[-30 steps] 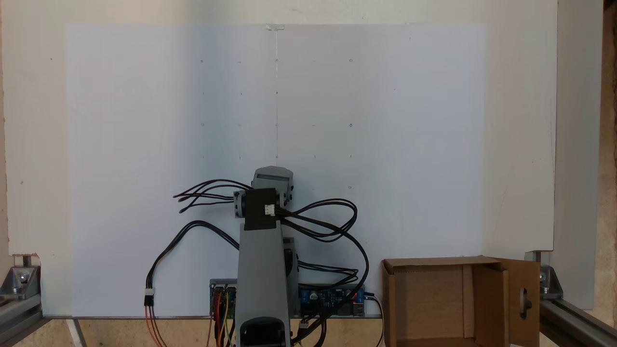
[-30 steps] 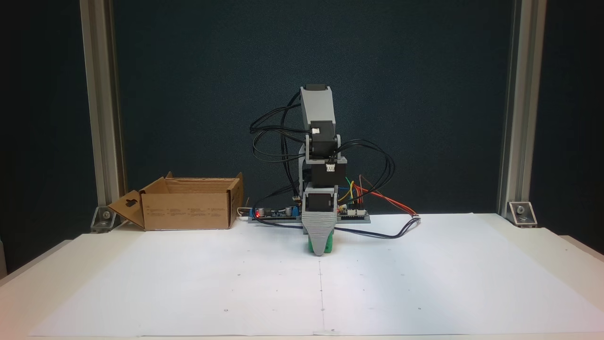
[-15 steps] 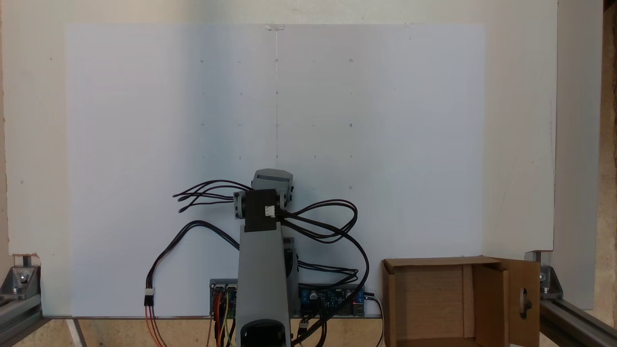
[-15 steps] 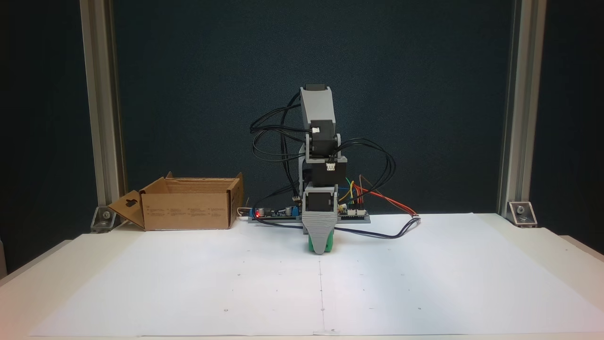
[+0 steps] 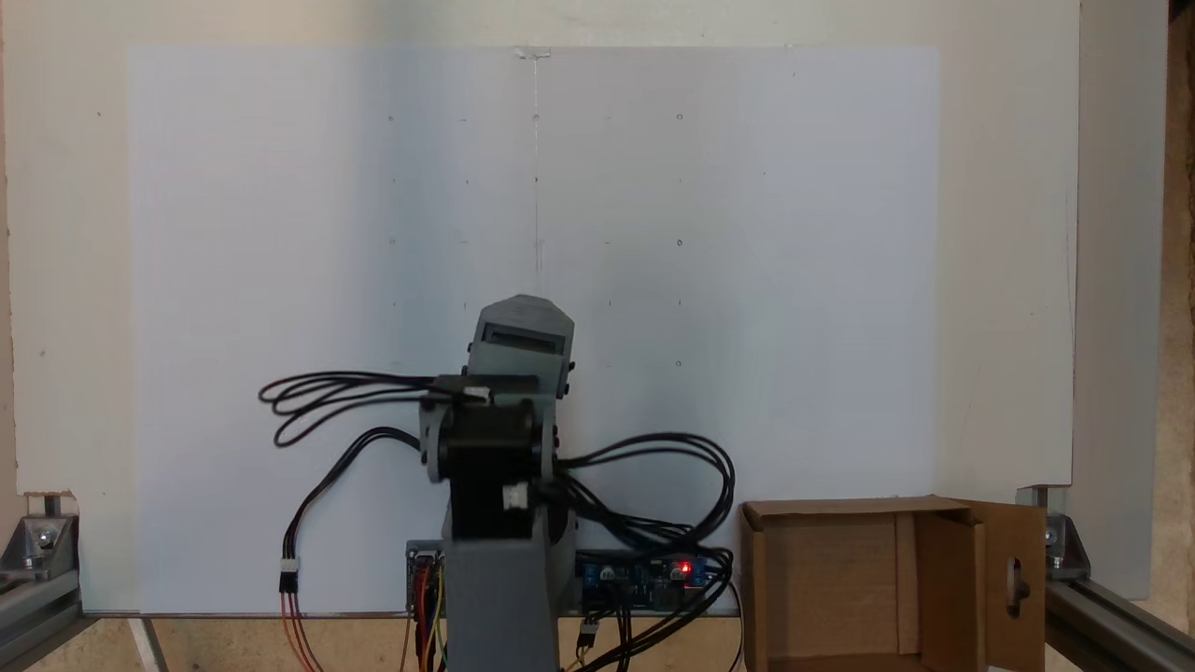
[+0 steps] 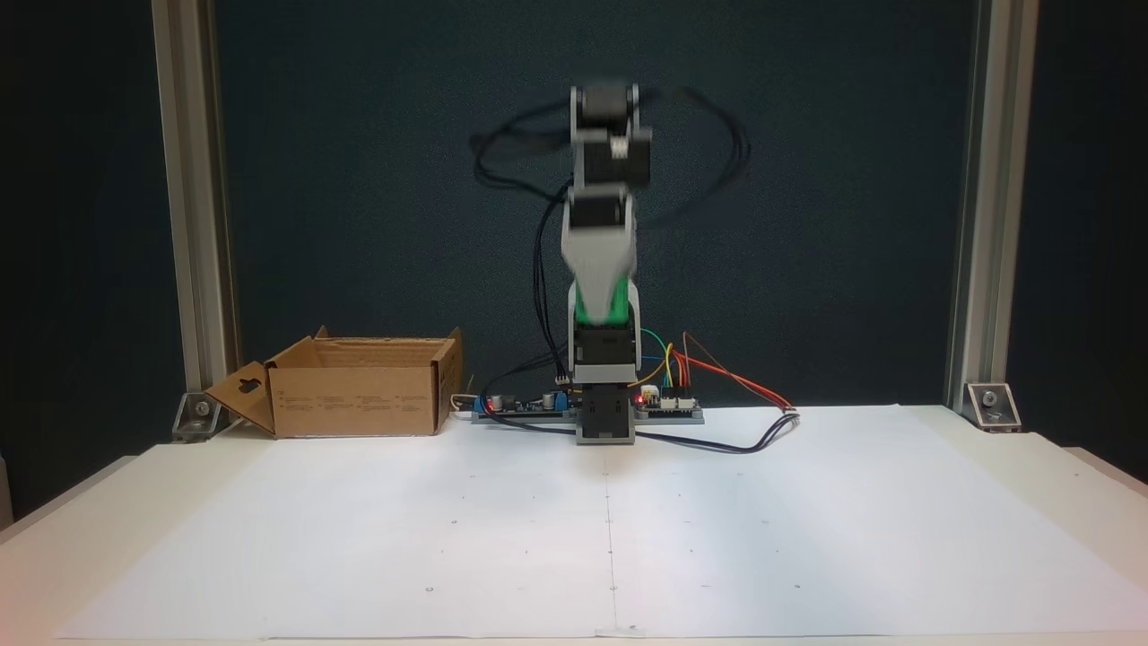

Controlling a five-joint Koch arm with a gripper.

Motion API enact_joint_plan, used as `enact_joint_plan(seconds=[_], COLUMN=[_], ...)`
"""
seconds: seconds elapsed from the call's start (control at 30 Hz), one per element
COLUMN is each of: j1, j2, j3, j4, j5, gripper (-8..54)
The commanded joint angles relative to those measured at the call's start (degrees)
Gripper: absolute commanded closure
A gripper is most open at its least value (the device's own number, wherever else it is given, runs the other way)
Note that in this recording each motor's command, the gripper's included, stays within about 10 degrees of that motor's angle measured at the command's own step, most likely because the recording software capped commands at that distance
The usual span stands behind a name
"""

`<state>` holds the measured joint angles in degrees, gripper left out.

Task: Grasp a green dice and put it in the bin.

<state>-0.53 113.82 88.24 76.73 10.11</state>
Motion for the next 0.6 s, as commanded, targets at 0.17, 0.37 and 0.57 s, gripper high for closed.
enact_joint_plan(seconds=[0.17,0.37,0.57], j1=[10.02,28.30,54.21], j2=[0.79,-1.32,-12.04], j3=[-3.69,-3.96,-9.84], j4=[4.04,-1.41,-11.87], j5=[-1.67,-12.66,-25.31], gripper=[33.6,33.6,33.6])
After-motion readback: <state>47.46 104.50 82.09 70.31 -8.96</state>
